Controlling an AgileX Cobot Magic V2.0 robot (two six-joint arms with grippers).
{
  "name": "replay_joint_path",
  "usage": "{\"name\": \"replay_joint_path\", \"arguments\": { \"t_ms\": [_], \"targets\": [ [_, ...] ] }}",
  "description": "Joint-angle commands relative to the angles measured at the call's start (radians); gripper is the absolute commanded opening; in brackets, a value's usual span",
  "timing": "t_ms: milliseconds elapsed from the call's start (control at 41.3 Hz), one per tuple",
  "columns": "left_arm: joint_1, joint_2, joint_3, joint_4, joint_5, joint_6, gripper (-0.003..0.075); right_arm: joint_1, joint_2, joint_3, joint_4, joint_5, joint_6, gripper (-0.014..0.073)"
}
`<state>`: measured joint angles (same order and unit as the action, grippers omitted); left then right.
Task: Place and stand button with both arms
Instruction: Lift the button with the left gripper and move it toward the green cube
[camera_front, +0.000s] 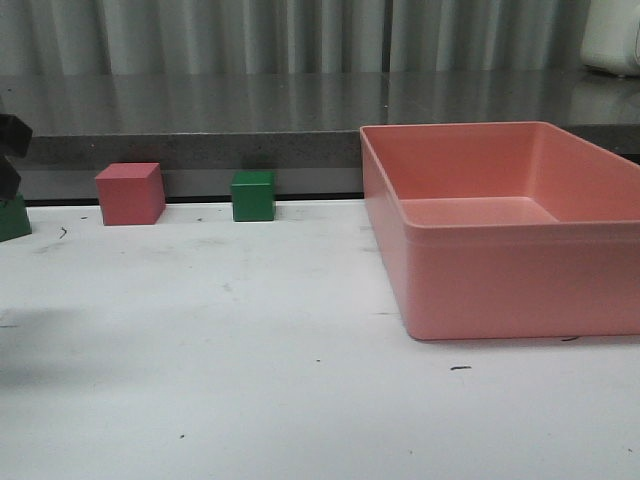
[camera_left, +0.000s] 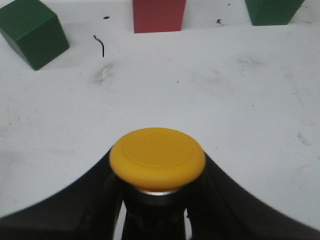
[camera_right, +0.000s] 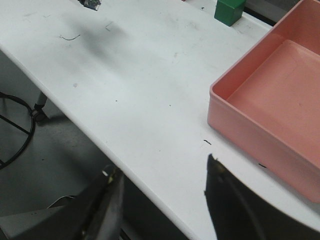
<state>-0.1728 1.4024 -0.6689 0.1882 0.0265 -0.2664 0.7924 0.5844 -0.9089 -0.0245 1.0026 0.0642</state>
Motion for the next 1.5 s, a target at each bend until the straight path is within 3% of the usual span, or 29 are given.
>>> {"name": "replay_joint_path", "arguments": {
  "t_ms": [0,290,508,798,1113,1475],
  "targets": [
    [0.001,-0.035,0.056,0.033,-0.277,0.000,0.0239,-0.005,0.003,-0.023,0.001,-0.064,-0.015,0.0403],
    [0.022,0.034,0.207,0.051,-0.742,0.000,0.0239,-0.005,0.003,-0.023,0.001,-0.064,-0.015,0.0403],
    [0.055,0.164,0.212,0.130,-0.943,0.000,0.0239,-0.005,0.003,-0.023,0.001,-0.064,-0.015,0.0403],
    [0.055,0.314,0.212,0.130,-1.197,0.000,0.0239,-0.005,0.003,-0.023,0.001,-0.064,-0.015,0.0403],
    [0.055,0.473,0.212,0.094,-1.364,0.000,0.0239,-0.005,0.003,-0.023,0.001,-0.064,-0.015,0.0403],
    [0.055,0.522,0.208,0.062,-1.388,0.034,0.0239,-0.005,0.003,-0.023,0.001,-0.064,-0.015,0.0403]
  ]
}}
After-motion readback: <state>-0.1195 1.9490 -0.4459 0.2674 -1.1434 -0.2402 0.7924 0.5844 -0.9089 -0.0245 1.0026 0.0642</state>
